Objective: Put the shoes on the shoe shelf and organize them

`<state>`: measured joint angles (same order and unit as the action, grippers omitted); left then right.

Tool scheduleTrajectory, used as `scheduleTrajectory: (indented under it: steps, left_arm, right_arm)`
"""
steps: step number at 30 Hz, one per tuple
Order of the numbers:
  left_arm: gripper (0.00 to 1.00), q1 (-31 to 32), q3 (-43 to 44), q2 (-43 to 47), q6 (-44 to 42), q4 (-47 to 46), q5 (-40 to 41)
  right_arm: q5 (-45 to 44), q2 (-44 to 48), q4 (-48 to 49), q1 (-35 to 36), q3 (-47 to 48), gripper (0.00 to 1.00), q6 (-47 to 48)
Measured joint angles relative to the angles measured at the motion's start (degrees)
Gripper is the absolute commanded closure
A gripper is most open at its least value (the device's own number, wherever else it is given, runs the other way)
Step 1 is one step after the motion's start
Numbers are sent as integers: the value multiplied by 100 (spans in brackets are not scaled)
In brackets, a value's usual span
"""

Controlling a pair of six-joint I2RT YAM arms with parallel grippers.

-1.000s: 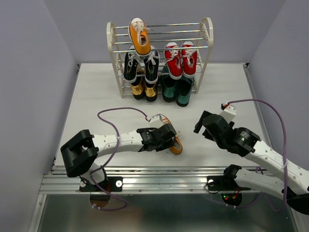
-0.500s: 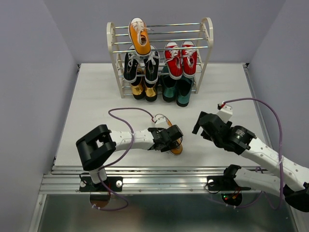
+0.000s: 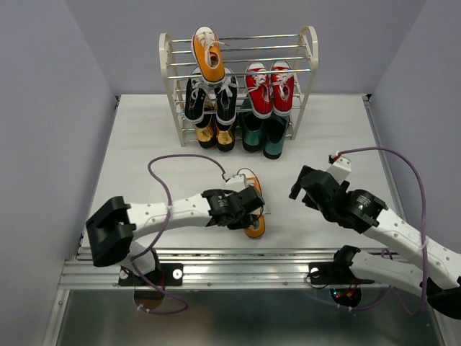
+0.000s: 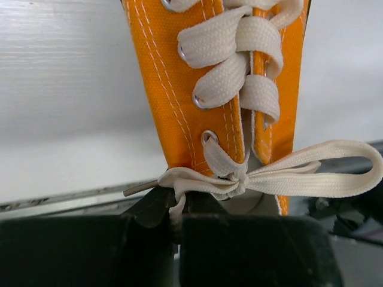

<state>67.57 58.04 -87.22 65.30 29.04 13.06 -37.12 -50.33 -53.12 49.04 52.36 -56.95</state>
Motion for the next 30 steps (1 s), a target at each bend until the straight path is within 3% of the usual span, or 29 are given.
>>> scheduleTrajectory:
  steps: [5, 11, 15, 22, 25, 30]
  left_arm:
    - [100, 26, 844, 1141, -664, 1110, 149]
    - [100, 20, 2688, 1458, -1320, 1735, 706]
    - [100, -94, 4011, 1102, -1845, 2020, 1110]
    - [100, -929, 6559, -452, -2938, 1937, 1384]
    - [100, -1322, 7047, -957, -3342, 1683, 1327]
    - [100, -1742, 7138, -1405, -3950, 1182, 1231]
  right_arm:
    - [-297, 208, -46, 0, 0, 0, -59]
    - [-662, 619, -131, 0, 35, 0, -164]
    - [-756, 643, -214, 0, 140, 0, -177]
    - [-761, 431, -243, 0, 352, 0, -155]
    - [-750, 380, -262, 0, 380, 0, -149]
    - [-741, 413, -337, 0, 385, 0, -160]
